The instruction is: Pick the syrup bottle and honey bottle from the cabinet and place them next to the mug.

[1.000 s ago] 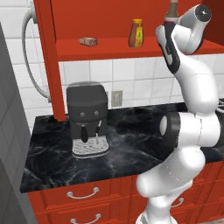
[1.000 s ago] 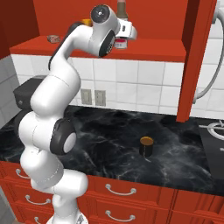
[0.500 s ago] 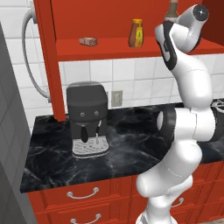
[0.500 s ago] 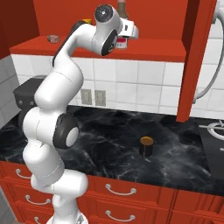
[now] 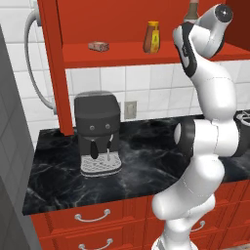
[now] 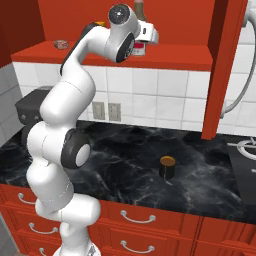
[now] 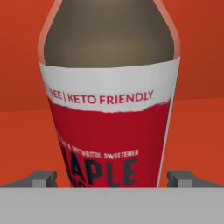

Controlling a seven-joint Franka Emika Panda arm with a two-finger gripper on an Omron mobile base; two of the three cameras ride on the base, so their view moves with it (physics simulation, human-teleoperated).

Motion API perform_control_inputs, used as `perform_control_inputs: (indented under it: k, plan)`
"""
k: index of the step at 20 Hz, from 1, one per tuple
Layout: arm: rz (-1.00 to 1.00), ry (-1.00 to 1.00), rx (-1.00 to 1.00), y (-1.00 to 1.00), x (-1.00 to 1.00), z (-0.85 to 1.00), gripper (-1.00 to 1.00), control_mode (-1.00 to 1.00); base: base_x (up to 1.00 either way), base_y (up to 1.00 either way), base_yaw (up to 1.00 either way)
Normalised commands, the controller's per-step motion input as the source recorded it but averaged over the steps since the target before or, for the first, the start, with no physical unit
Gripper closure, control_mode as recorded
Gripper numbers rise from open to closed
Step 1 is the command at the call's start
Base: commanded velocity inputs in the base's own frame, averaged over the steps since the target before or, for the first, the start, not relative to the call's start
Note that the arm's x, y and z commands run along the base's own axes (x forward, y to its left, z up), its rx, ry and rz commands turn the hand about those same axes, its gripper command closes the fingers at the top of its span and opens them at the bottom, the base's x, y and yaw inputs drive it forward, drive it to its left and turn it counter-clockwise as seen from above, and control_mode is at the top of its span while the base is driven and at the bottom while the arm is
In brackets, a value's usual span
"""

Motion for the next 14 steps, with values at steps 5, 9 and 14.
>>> perform_control_inputs:
  k: [5,9,14]
  plan:
    - [0.0,0.0,0.0,0.0,0.0,0.0,1.0,-1.0,0.0,0.0,0.0]
    - [0.0,0.0,0.0,0.0,0.0,0.0,1.0,-1.0,0.0,0.0,0.0]
    - [0.0,0.0,0.0,0.0,-0.24,0.0,1.0,-1.0,0.0,0.0,0.0]
